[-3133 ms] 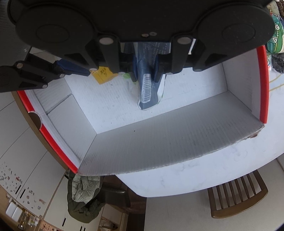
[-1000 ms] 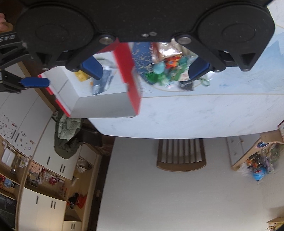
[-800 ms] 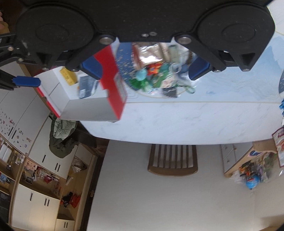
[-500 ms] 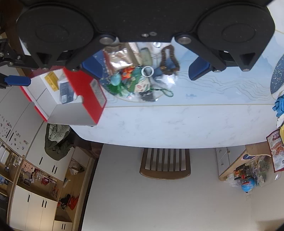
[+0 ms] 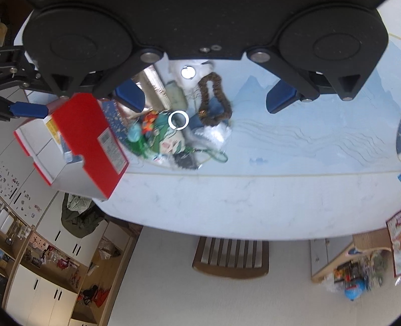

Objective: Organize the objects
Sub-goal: 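Withdraw both tools from the shoebox back over the item pile, then grasp the brown bead bracelet with the left tool while the right tool grasps the foil bag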

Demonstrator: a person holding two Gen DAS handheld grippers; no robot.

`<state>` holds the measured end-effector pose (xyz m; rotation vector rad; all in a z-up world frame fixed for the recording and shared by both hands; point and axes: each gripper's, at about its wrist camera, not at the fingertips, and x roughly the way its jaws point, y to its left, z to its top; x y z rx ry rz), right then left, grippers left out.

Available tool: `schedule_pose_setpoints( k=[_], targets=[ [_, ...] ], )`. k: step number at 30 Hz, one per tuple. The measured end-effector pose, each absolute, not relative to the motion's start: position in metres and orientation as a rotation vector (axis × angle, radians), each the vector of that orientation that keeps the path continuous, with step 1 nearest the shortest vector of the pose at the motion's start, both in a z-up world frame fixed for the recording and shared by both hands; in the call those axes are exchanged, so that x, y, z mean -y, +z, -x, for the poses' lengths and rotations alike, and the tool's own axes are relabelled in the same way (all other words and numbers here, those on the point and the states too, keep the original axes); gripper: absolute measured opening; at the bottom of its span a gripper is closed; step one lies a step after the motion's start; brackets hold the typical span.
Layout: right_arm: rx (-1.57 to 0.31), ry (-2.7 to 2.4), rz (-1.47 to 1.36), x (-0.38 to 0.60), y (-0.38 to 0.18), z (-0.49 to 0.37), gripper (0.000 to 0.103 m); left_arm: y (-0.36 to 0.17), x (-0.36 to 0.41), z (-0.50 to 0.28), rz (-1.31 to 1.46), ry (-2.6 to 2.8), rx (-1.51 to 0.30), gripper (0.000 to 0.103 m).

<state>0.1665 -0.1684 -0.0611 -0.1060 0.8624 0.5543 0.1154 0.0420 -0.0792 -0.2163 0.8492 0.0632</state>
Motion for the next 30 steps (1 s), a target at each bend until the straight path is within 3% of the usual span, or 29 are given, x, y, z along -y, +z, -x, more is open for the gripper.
schedule_pose_setpoints(
  k=[13, 30],
  targets=[
    [-0.952, 0.470, 0.166, 0.123, -0.108, -0.193, 0.087, -0.134, -0.073, -0.143, 0.188, 0.065, -0.902, 0.102],
    [-1.048, 0.402, 0.177, 0.109, -0.146, -0.217, 0.088, -0.166, -0.078, -0.166, 0.160, -0.008, -0.929, 0.074]
  ],
)
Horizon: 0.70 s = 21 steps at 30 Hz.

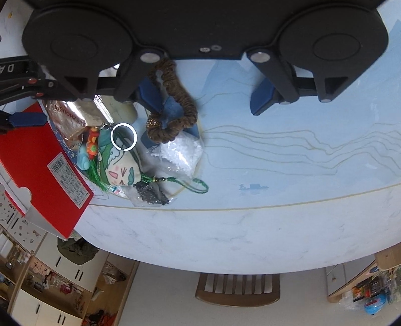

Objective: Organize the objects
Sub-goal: 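Grasp the brown bead bracelet with the left tool while the right tool grasps the foil bag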

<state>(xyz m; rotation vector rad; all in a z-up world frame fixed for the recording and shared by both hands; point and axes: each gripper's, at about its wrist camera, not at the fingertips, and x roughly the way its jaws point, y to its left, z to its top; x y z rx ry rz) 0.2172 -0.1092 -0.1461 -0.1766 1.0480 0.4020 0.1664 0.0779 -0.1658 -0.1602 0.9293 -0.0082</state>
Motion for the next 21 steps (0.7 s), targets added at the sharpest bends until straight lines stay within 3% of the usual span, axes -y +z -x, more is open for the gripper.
schedule_pose_setpoints(
  k=[9, 17, 21],
  targets=[
    [-1.061, 0.415, 0.161, 0.109, -0.151, -0.220, 0.086, -0.163, -0.071, -0.169, 0.151, -0.064, -0.915, 0.038],
    [-1.069, 0.427, 0.147, 0.109, -0.152, -0.220, 0.069, -0.161, -0.064, -0.167, 0.127, -0.082, -0.912, 0.023],
    [-1.062, 0.439, 0.162, 0.106, -0.150, -0.216, 0.058, -0.159, -0.064, -0.167, 0.139, -0.083, -0.907, 0.011]
  ],
)
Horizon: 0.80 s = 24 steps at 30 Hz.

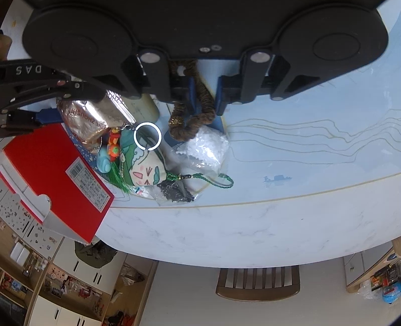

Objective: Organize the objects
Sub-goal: 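Grasp the brown bead bracelet with the left tool while the right tool grasps the foil bag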

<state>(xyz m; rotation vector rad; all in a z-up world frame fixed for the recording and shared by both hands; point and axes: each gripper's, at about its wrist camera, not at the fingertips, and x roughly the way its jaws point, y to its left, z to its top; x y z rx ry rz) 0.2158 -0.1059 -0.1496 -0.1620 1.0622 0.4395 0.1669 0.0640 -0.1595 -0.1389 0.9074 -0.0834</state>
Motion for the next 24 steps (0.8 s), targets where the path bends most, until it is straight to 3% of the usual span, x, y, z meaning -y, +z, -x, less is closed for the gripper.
schedule_pose_setpoints(
  k=[7, 24],
  targets=[
    [-1.046, 0.452, 0.155, 0.110, -0.143, -0.211, 0.048, -0.151, -0.061, -0.163, 0.158, -0.095, -0.888, 0.007],
    [-1.000, 0.491, 0.126, 0.142, -0.103, -0.190, 0.048, -0.116, -0.043, -0.151, 0.188, -0.121, -0.862, 0.007]
  ],
)
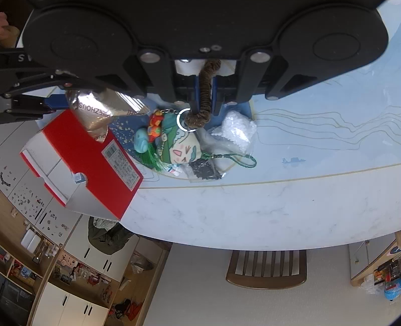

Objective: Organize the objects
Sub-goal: 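Grasp the brown bead bracelet with the left tool while the right tool grasps the foil bag, then carry the bracelet and foil bag into the shoebox and open both tools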

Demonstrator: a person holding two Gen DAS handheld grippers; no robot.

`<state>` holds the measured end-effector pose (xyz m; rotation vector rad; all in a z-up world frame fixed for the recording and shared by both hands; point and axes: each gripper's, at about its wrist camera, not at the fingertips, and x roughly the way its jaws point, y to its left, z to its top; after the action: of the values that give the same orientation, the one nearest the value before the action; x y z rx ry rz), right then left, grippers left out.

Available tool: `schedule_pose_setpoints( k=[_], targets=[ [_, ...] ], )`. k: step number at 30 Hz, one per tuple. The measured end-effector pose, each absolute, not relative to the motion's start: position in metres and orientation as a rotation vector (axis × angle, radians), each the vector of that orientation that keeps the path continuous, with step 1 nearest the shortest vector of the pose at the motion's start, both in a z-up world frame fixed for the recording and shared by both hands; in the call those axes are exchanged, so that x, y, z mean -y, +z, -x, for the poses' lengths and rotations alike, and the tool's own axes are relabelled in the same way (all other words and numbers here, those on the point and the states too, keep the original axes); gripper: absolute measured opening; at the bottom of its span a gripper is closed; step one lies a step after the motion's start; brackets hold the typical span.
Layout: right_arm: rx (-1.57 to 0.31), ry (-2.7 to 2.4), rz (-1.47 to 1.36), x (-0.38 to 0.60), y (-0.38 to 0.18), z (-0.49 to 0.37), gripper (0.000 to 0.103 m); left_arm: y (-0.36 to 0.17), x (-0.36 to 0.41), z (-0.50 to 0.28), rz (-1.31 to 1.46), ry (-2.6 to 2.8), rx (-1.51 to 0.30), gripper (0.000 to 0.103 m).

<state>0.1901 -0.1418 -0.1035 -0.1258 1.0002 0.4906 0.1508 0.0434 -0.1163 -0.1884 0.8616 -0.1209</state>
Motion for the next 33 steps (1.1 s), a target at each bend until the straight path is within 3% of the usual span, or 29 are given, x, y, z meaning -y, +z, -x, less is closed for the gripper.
schedule_pose_setpoints(
  k=[19, 33],
  targets=[
    [-0.901, 0.558, 0.080, 0.215, -0.034, -0.184, 0.048, -0.037, 0.030, -0.139, 0.188, -0.168, -0.807, 0.007],
    [-0.874, 0.535, 0.062, 0.301, -0.019, -0.215, 0.048, -0.010, 0.116, -0.164, 0.182, -0.220, -0.785, 0.007]
  ],
)
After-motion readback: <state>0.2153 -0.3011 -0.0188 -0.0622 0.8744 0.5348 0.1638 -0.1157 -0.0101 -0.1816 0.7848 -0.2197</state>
